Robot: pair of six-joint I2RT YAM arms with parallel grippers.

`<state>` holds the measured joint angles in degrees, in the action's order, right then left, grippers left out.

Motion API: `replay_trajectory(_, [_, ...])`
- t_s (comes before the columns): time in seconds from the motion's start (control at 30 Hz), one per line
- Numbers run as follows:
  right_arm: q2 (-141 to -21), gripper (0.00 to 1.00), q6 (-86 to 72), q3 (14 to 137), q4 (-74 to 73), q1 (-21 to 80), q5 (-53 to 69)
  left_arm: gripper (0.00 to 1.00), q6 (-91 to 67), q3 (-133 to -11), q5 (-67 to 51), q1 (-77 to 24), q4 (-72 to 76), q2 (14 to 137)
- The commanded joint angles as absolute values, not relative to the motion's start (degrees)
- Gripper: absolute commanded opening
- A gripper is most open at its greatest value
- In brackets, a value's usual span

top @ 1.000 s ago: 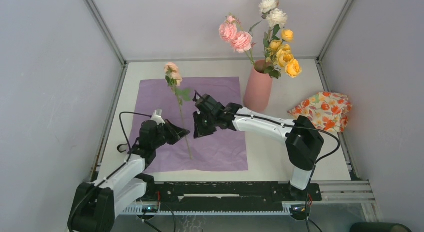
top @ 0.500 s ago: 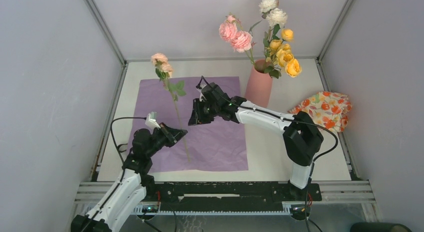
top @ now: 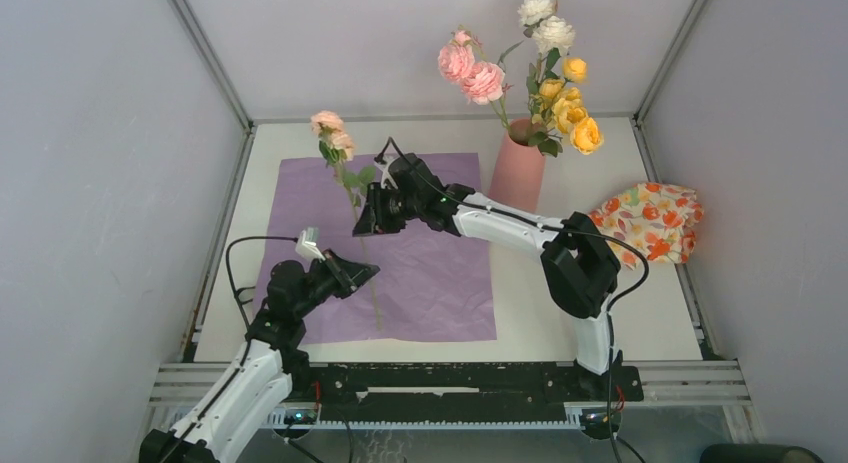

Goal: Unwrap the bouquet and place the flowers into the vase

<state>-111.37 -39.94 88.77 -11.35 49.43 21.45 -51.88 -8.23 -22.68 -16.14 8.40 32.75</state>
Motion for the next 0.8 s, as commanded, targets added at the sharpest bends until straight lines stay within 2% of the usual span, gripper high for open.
replay_trajectory(0.0, [-114.55, 0.36, -40.55, 93.63, -9.33, 48.84, 22.81, 0.0, -53.22, -7.3, -22.8, -17.62, 11.85, 31.82])
replay_trajectory(0.43, [-118.1, 0.31, -40.44, 94.33, -9.67, 48.18, 23.82, 0.0, -53.61, -7.5, -21.54, -19.86, 11.87, 31.01])
replay_trajectory(0.53, [-118.29, 0.22, -40.42, 94.37, -9.47, 48.24, 24.11, 0.0, -53.53, -7.55, -21.41, -20.02, 11.86, 31.17])
replay_trajectory(0.63, [-118.21, 0.03, -40.51, 94.39, -9.11, 48.24, 24.75, 0.01, -53.44, -7.47, -21.32, -20.04, 11.87, 31.52])
replay_trajectory(0.67, [-118.16, 0.0, -40.46, 94.33, -9.08, 48.23, 24.78, 0.02, -53.44, -7.45, -21.25, -20.04, 11.87, 31.7])
replay_trajectory(0.77, [-116.65, 0.0, -39.91, 92.93, -7.95, 48.31, 24.06, 0.13, -53.37, -7.75, -21.57, -20.07, 11.89, 31.98])
